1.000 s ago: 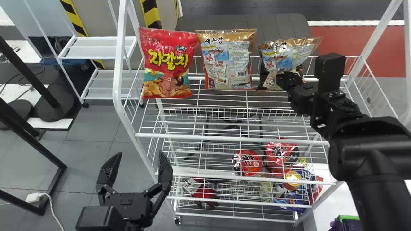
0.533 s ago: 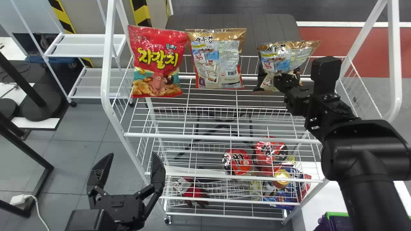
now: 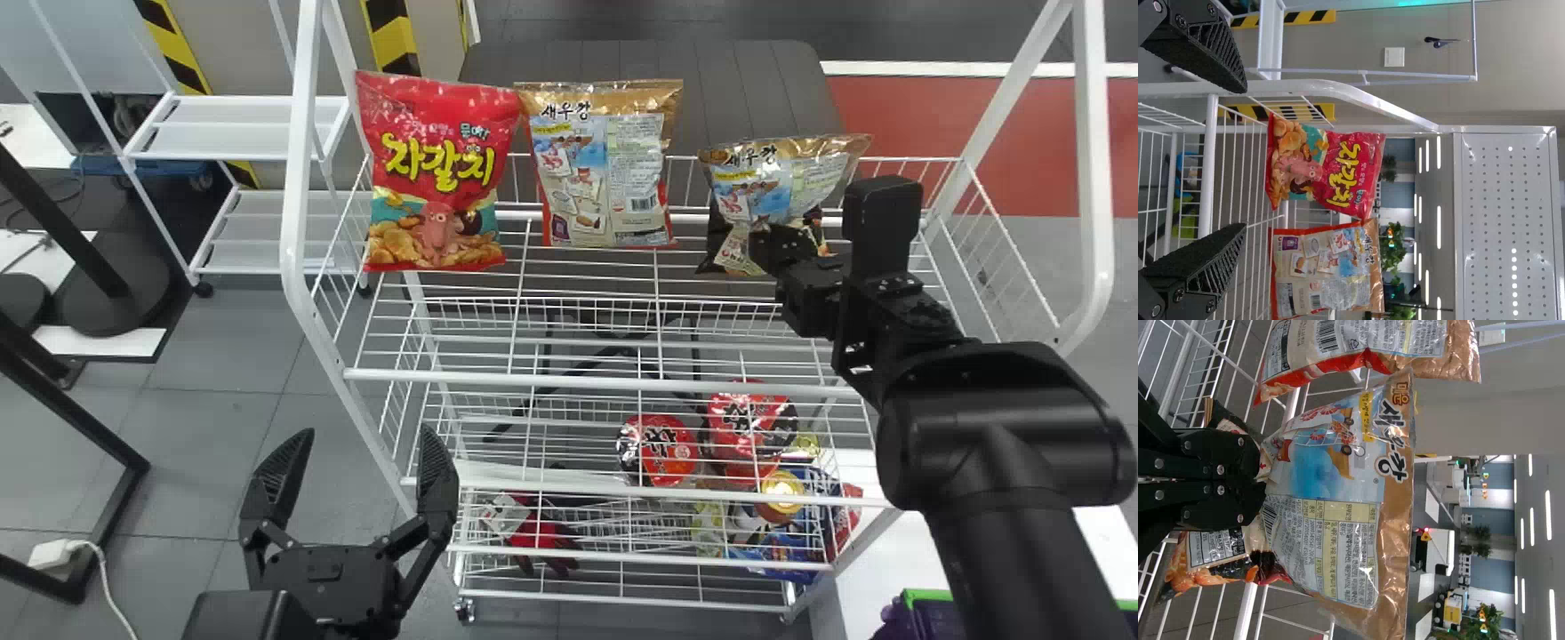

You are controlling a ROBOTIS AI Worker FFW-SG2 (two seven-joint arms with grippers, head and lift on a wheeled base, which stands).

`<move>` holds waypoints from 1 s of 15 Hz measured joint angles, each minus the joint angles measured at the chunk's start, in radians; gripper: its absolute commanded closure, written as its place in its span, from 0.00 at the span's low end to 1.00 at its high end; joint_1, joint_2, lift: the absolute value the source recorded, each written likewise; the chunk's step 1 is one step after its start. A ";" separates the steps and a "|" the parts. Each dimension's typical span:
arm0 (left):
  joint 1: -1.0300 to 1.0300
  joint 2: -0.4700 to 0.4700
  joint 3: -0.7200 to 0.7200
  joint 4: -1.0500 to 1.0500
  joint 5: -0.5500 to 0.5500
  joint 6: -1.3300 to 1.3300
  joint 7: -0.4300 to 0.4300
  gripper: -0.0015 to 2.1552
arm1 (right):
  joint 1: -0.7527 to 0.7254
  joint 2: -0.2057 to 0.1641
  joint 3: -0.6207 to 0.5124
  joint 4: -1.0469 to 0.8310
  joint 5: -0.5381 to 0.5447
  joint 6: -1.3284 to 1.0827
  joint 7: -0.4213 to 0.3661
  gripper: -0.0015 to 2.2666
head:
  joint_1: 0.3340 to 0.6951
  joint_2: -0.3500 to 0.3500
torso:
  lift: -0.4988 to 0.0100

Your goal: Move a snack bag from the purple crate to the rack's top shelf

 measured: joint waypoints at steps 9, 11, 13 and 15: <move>-0.002 0.000 0.000 0.008 0.000 0.000 0.000 0.04 | -0.006 0.000 -0.003 0.052 -0.022 -0.100 -0.008 0.16 | 1.00 0.55 | 0.98; -0.003 0.000 0.000 0.009 -0.001 0.000 0.000 0.04 | -0.008 0.000 -0.001 0.057 -0.023 -0.103 -0.016 0.13 | 1.00 0.55 | 0.98; -0.005 0.000 0.000 0.012 -0.001 0.000 0.000 0.04 | -0.011 0.000 -0.001 0.061 -0.025 -0.105 -0.017 0.13 | 1.00 0.55 | 0.98; -0.008 0.000 0.000 0.017 0.000 -0.001 0.000 0.04 | -0.012 0.000 0.000 0.063 -0.025 -0.114 -0.017 0.13 | 1.00 0.55 | 0.98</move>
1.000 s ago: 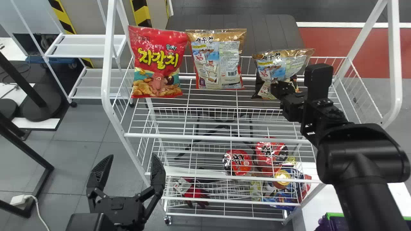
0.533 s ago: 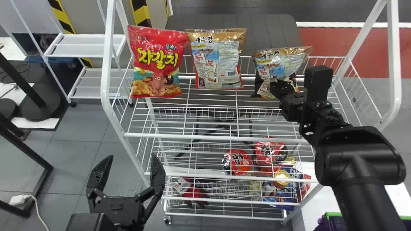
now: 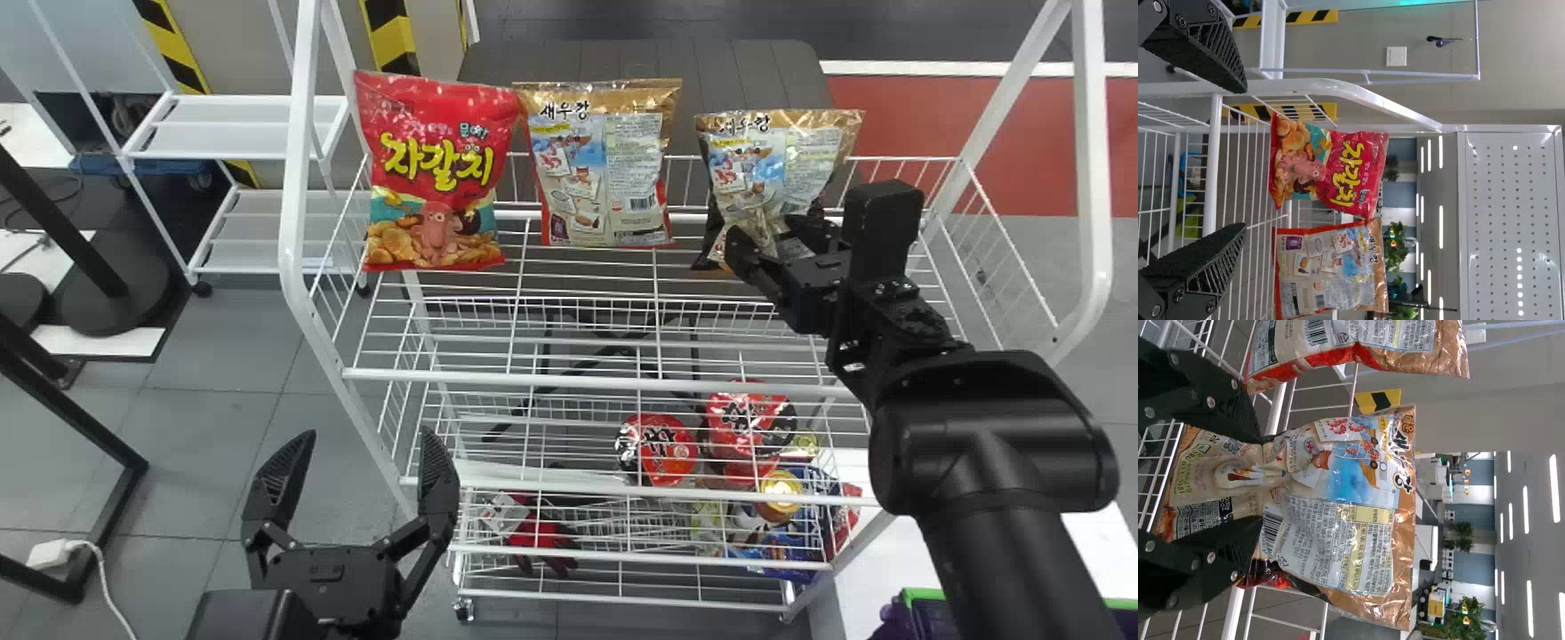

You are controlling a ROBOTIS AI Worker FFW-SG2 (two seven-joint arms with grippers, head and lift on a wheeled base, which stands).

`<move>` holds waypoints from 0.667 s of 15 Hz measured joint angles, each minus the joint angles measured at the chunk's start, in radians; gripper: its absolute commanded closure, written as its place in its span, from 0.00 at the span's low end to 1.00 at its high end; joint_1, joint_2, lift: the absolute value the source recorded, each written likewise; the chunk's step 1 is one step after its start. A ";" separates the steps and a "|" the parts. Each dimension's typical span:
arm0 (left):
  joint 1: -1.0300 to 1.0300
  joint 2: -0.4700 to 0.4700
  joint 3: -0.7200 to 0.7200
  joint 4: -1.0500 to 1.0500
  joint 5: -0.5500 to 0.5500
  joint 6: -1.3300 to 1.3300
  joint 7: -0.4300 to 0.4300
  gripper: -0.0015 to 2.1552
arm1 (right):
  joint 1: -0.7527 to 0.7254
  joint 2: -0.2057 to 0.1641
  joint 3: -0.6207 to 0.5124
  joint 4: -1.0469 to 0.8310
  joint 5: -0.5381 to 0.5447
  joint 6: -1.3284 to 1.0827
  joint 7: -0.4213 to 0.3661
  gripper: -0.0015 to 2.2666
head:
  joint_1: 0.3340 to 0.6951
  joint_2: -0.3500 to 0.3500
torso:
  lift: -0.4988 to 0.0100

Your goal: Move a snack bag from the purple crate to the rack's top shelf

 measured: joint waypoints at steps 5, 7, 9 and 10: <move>-0.003 0.000 0.000 -0.002 0.000 -0.008 0.000 0.04 | 0.036 0.000 0.001 -0.065 0.002 -0.010 -0.001 0.11 | 1.00 0.55 | 0.98; -0.003 0.000 0.003 -0.007 0.000 -0.009 0.001 0.04 | 0.080 0.000 0.000 -0.163 0.002 0.043 0.002 0.10 | 1.00 0.55 | 0.98; -0.001 0.000 0.008 -0.015 0.000 -0.013 0.002 0.04 | 0.151 0.000 -0.009 -0.301 -0.011 0.101 0.021 0.06 | 1.00 0.55 | 0.98; 0.000 0.000 0.010 -0.021 0.000 -0.013 0.002 0.04 | 0.188 0.000 -0.016 -0.362 -0.026 0.121 0.032 0.06 | 1.00 0.55 | 0.98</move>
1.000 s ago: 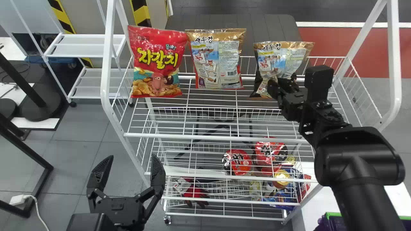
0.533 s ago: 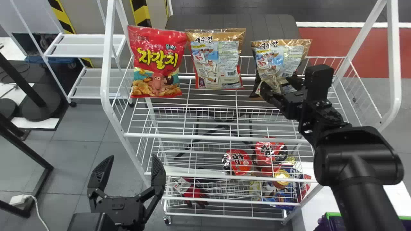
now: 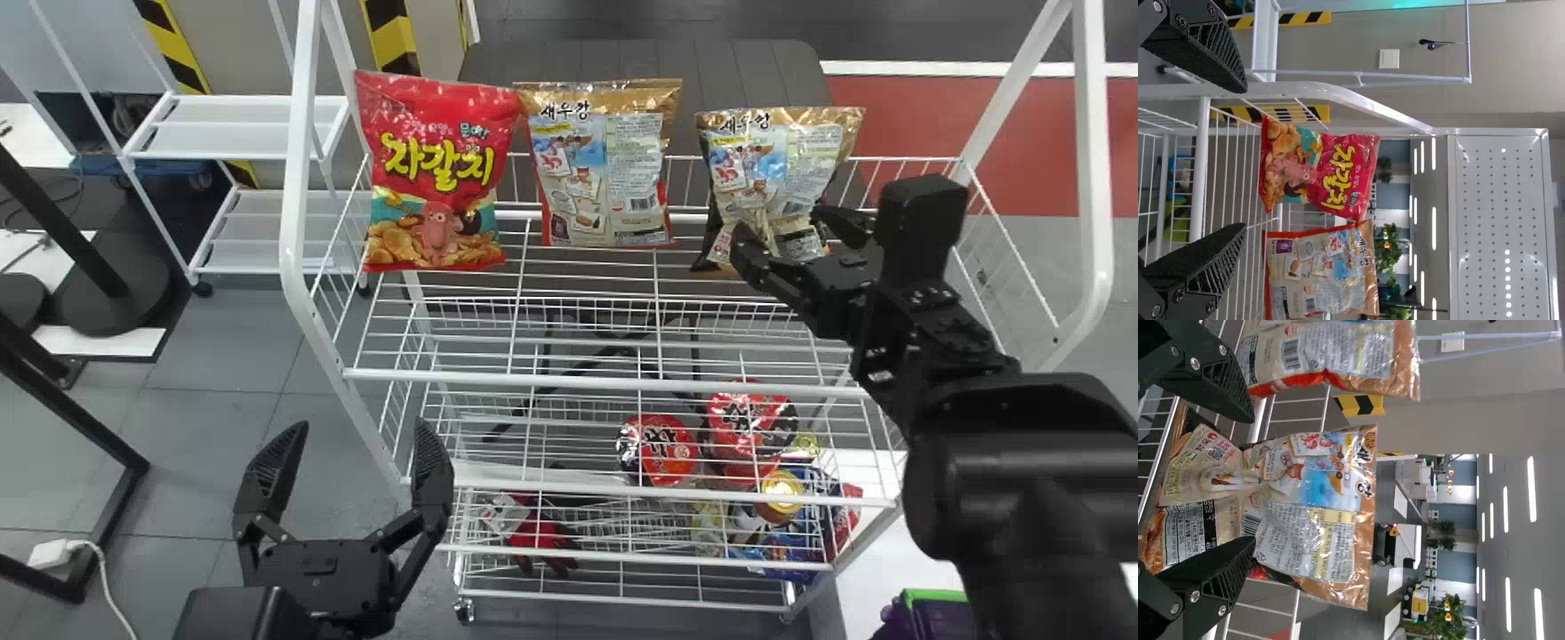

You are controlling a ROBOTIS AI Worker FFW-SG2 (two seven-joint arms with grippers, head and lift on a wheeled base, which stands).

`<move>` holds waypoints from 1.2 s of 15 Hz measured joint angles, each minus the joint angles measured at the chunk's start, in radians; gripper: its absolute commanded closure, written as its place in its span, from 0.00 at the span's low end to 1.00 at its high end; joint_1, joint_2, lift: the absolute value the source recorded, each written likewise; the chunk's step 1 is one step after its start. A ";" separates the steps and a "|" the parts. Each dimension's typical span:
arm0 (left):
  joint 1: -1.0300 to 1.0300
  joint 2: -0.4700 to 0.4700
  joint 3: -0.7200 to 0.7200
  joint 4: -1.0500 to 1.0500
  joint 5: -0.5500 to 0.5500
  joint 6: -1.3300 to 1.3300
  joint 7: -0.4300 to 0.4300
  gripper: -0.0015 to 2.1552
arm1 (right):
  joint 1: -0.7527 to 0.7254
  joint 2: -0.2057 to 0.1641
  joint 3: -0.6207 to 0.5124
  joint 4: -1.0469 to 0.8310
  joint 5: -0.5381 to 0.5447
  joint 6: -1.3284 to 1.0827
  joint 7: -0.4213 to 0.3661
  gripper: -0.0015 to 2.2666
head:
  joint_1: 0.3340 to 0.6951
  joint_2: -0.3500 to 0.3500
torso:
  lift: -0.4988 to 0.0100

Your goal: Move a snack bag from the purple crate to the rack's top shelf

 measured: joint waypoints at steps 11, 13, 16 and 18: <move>0.029 0.000 0.000 -0.098 0.021 0.054 -0.019 0.04 | 0.547 0.000 -0.109 -0.335 -0.162 -0.315 0.159 0.06 | 1.00 0.53 | 0.98; 0.037 0.000 -0.008 -0.111 0.021 0.067 -0.020 0.04 | 0.608 0.000 -0.107 -0.358 -0.163 -0.315 0.140 0.06 | 1.00 0.52 | 0.98; 0.039 0.000 -0.029 -0.110 0.018 0.069 -0.014 0.04 | 0.684 -0.009 -0.067 -0.415 -0.156 -0.300 0.064 0.06 | 1.00 0.50 | 0.98; 0.038 0.000 -0.046 -0.110 0.011 0.067 -0.002 0.04 | 0.717 -0.019 -0.030 -0.447 -0.139 -0.301 0.041 0.06 | 1.00 0.53 | 0.98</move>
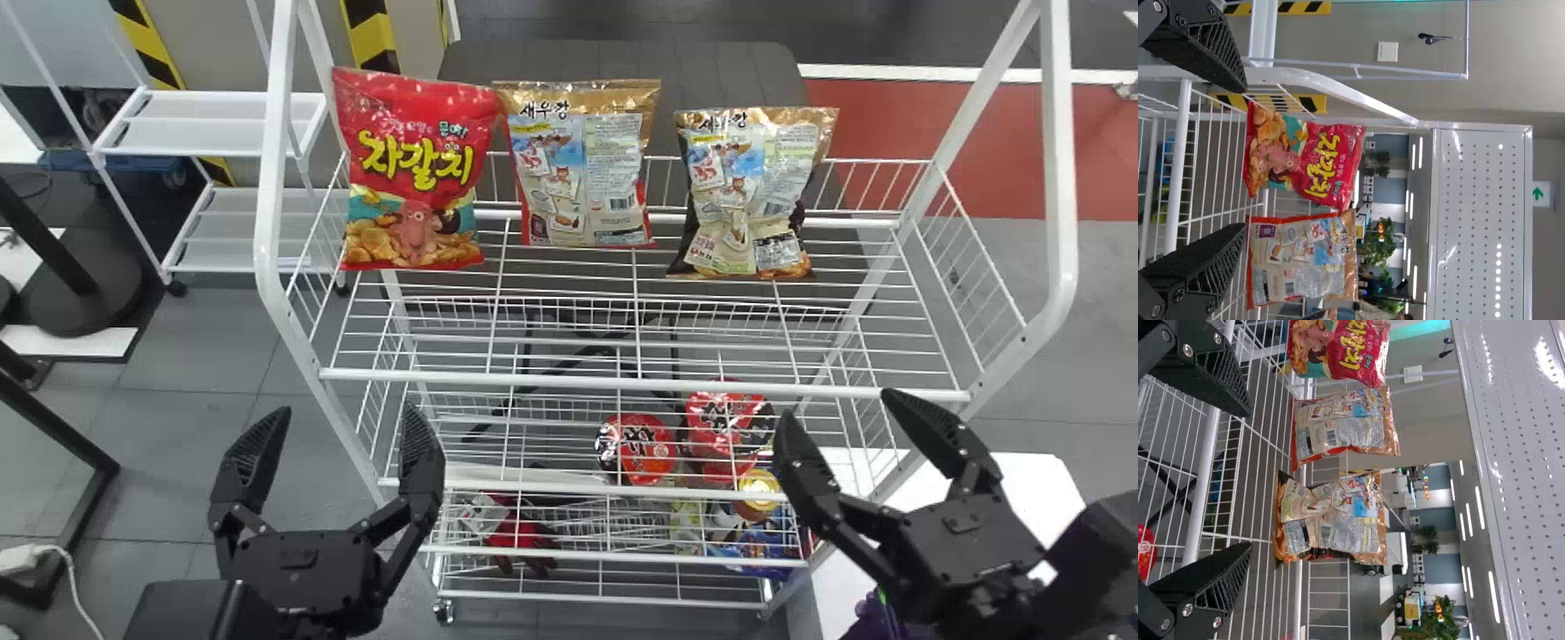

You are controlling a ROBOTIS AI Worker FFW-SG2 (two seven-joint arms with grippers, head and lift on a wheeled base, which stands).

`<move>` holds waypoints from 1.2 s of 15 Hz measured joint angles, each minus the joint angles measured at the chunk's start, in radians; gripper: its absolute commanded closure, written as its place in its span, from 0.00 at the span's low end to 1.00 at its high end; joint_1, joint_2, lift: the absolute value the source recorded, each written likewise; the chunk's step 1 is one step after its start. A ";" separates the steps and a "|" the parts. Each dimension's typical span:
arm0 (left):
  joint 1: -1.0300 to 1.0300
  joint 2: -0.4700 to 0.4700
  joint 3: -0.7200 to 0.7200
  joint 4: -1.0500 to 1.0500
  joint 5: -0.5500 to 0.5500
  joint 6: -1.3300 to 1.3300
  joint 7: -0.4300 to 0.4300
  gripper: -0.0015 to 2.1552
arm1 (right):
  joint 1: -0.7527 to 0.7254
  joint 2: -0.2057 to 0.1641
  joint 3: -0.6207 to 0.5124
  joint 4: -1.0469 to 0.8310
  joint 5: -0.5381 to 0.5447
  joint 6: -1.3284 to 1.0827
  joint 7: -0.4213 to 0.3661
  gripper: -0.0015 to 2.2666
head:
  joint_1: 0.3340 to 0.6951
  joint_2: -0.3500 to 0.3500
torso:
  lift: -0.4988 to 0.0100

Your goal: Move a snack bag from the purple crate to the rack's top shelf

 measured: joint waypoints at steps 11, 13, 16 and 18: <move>0.032 0.001 -0.005 -0.032 -0.015 -0.014 0.013 0.04 | 0.036 -0.029 0.044 -0.019 0.009 -0.076 -0.055 0.06 | 1.00 0.55 | 0.98; 0.037 0.002 -0.006 -0.037 -0.019 -0.013 0.013 0.04 | 0.041 -0.035 0.043 -0.023 0.002 -0.077 -0.054 0.06 | 1.00 0.55 | 0.98; 0.041 0.001 -0.009 -0.044 -0.024 -0.008 0.013 0.04 | 0.044 -0.045 0.041 -0.026 -0.005 -0.079 -0.053 0.06 | 1.00 0.55 | 0.98; 0.042 0.000 -0.010 -0.046 -0.028 -0.008 0.013 0.04 | 0.045 -0.047 0.039 -0.030 -0.005 -0.083 -0.052 0.06 | 1.00 0.54 | 0.98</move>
